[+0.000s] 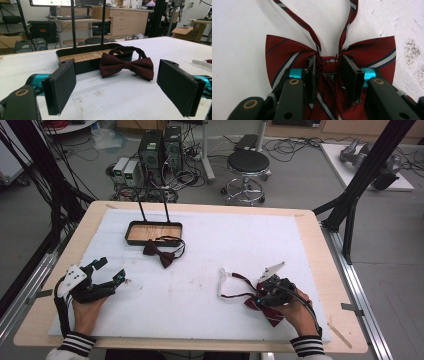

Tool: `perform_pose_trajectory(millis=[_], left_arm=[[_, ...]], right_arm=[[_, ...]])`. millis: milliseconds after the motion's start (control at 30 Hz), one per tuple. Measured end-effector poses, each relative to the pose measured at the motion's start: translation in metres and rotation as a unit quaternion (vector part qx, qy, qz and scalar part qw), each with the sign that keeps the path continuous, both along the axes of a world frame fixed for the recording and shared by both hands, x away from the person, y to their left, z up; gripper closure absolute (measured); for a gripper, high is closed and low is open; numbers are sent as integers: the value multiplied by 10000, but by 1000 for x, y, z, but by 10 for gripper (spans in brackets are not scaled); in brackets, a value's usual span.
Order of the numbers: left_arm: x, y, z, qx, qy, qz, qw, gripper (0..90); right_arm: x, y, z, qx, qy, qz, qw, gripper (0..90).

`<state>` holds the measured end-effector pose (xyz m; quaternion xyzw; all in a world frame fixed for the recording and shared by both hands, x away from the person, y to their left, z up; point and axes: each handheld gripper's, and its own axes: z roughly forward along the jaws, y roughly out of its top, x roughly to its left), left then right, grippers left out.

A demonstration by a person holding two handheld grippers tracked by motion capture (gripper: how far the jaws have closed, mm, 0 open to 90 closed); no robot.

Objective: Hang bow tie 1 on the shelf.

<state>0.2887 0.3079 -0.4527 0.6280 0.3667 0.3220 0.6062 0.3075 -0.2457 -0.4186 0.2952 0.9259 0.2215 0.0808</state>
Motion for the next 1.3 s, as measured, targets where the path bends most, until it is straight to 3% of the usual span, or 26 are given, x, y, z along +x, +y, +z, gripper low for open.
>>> perform_pose_trajectory(millis=[567,833,967,1300], left_arm=[[0,0,0,4,-4,2,10000,163],[0,0,0,18,1,-4,10000,163],[0,0,0,22,4,-5,10000,163],[0,0,0,21,-5,-4,10000,163]], right_arm=[[-2,-1,1,84,-67,-146,9998,695],[-5,-1,7,261,-357,-149,9989,695],[-8,-1,13,651,-559,-210,9961,694],[-11,5,21,1079,-965,-247,9892,694]])
